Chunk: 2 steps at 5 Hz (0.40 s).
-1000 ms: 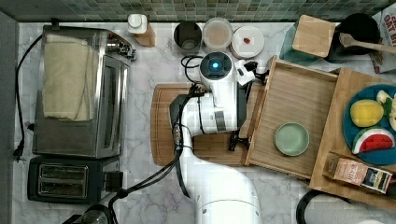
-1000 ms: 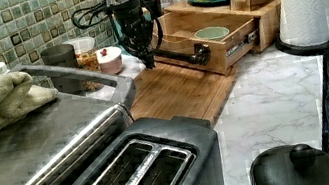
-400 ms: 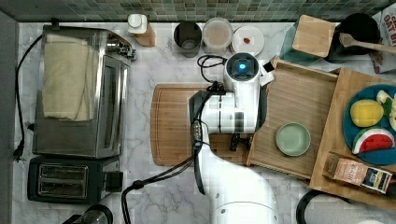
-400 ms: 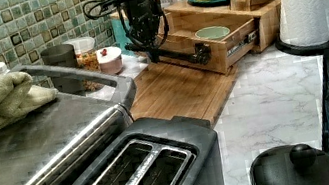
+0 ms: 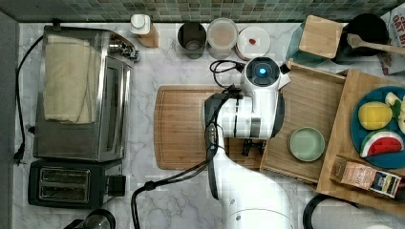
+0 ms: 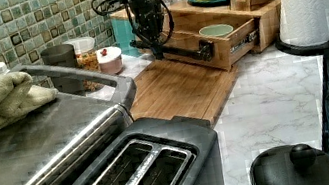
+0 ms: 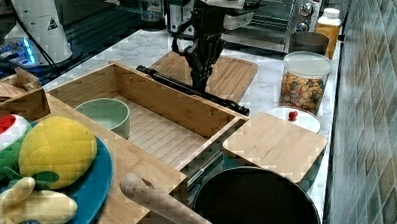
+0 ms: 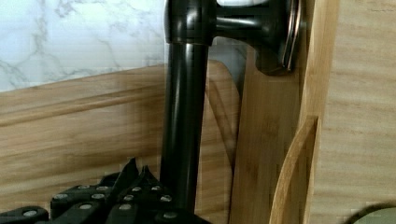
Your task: Close the drawer.
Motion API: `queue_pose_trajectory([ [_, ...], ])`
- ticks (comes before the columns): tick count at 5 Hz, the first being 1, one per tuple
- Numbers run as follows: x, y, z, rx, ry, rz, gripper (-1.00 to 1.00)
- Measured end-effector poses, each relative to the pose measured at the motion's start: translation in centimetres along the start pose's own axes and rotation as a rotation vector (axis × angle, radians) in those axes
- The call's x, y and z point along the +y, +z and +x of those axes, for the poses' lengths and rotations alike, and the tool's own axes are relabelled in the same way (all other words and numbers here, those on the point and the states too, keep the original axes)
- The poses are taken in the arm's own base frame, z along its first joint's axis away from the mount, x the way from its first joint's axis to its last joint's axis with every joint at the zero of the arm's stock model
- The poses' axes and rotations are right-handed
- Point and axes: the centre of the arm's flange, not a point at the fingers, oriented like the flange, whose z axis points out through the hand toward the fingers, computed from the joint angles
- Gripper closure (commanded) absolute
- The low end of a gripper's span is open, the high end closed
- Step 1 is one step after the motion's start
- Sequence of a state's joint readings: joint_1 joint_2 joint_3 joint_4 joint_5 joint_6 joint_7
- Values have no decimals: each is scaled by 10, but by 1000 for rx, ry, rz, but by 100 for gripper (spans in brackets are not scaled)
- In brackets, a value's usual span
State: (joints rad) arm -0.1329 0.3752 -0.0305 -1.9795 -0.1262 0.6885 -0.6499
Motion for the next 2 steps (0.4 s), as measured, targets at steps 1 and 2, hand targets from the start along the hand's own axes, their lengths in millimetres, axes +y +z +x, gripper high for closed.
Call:
queue_pose_trajectory([
  [1,14,1,0,1,18,2,100],
  [2,37,4,0,-4,40,11,100],
])
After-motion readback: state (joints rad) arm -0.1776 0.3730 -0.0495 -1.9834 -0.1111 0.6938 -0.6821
